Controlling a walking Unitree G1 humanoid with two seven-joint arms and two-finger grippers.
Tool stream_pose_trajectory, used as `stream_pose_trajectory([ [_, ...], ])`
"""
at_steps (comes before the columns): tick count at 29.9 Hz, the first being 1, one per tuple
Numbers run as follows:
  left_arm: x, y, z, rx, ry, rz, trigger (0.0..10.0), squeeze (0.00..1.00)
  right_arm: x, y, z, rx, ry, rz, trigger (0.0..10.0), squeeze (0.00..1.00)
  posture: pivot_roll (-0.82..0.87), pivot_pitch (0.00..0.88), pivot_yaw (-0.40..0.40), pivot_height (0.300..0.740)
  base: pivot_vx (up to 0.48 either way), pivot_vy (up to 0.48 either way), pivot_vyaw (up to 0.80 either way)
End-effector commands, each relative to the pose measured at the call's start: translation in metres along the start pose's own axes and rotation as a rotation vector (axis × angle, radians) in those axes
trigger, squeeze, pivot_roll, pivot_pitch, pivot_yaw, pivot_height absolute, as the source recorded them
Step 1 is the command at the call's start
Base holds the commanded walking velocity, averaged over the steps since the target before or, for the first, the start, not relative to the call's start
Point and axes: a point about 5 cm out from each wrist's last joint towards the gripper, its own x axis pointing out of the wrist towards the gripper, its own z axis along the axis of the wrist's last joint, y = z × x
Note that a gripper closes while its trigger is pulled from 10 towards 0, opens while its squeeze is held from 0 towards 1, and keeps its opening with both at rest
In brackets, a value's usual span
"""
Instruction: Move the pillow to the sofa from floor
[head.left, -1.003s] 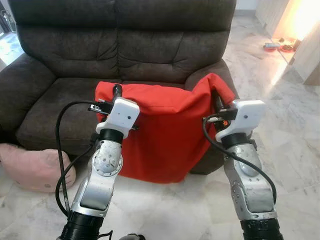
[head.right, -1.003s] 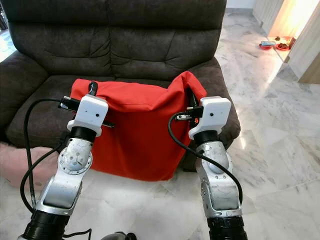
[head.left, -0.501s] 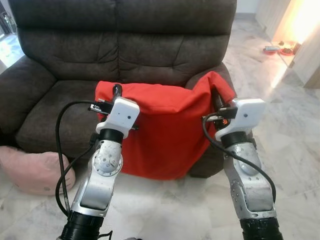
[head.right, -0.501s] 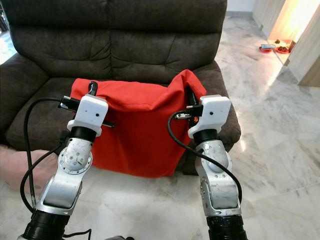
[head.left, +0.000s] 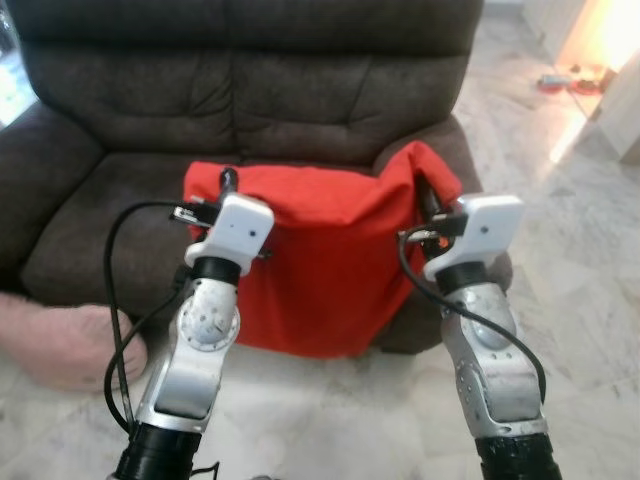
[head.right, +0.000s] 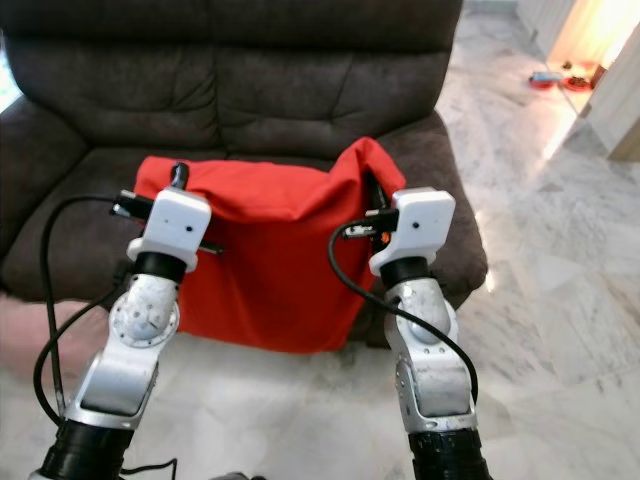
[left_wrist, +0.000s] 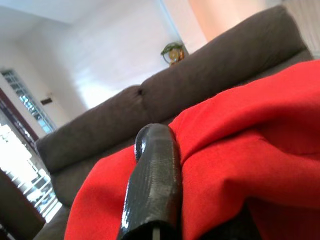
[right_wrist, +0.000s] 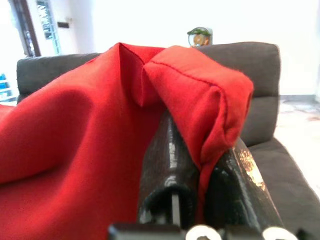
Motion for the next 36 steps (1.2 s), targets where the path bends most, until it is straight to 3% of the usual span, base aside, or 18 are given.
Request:
stream_pose_trajectory([
  [1, 0.007, 0.007, 0.027, -0.004, -0.129, 0.043, 10.0, 0.0, 0.003, 0.002, 0.011, -0.001, -0.051, 0.013, 10.0, 0.0, 0.14, 0.069, -0.01, 0.74, 0.311, 0.0, 0.0],
  [22, 0.008, 0.009, 0.029, -0.003, -0.136, 0.05, 10.0, 0.0, 0.004, 0.005, 0.013, 0.004, -0.058, 0.024, 10.0, 0.0, 0.14, 0.071, -0.012, 0.74, 0.324, 0.0, 0.0],
  [27, 0.014, 0.016, 0.042, -0.004, -0.182, 0.075, 10.0, 0.0, 0.008, 0.009, 0.027, 0.01, -0.11, 0.043, 10.0, 0.0, 0.15, 0.07, -0.013, 0.74, 0.337, 0.0, 0.0],
  [36, 0.03, 0.034, 0.075, -0.008, -0.301, 0.133, 10.0, 0.0, 0.023, 0.022, 0.077, 0.018, -0.291, 0.106, 10.0, 0.0, 0.15, 0.061, -0.016, 0.74, 0.337, 0.0, 0.0],
])
